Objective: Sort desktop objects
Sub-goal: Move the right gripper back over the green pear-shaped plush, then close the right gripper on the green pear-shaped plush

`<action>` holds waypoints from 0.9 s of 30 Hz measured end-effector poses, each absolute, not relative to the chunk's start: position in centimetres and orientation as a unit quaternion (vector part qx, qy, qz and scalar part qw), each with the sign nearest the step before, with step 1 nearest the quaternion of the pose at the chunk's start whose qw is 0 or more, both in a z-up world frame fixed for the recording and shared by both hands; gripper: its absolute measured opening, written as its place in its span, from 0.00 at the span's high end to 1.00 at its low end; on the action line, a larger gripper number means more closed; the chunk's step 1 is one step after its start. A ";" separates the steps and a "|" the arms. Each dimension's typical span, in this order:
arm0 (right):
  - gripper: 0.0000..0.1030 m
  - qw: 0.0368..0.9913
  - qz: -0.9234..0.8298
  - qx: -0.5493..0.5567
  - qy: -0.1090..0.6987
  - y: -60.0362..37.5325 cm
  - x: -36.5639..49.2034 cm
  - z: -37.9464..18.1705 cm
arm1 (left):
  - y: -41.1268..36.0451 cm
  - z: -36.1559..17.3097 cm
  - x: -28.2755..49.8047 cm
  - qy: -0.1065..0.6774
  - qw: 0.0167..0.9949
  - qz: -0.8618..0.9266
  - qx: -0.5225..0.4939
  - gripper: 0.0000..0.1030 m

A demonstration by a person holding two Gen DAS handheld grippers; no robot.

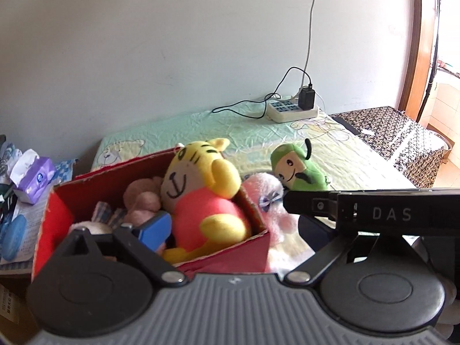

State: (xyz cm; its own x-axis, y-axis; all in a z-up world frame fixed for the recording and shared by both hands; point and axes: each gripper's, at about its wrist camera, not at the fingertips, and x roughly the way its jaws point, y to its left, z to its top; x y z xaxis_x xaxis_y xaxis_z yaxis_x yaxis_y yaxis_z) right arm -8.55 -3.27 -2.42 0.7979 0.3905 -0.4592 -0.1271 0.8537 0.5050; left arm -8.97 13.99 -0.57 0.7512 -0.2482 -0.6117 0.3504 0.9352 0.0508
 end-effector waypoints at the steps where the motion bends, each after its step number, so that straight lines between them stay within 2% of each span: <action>1: 0.57 0.920 0.141 0.230 0.285 -4.2 -8.5 -2.4 | 13.1 -0.6 -8.9 0.313 0.932 -0.164 0.082 0.07; 14: 0.58 0.910 0.123 0.234 0.319 -14.5 -7.0 -4.5 | 2.5 -2.7 -6.7 0.331 0.922 -0.184 0.076 0.07; 27: 0.57 0.883 0.147 0.268 0.356 -21.8 -2.9 -6.8 | -1.7 -6.5 -2.0 0.364 0.916 -0.165 0.015 0.10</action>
State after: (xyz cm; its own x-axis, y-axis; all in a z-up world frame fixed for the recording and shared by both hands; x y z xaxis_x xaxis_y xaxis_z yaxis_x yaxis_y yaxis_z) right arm -2.87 -21.85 -6.81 0.7030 0.4508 -0.5500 -0.0692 0.8131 0.5780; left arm -2.00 -1.71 -6.50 0.6799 -0.2912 -0.6730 0.3134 0.9451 -0.0923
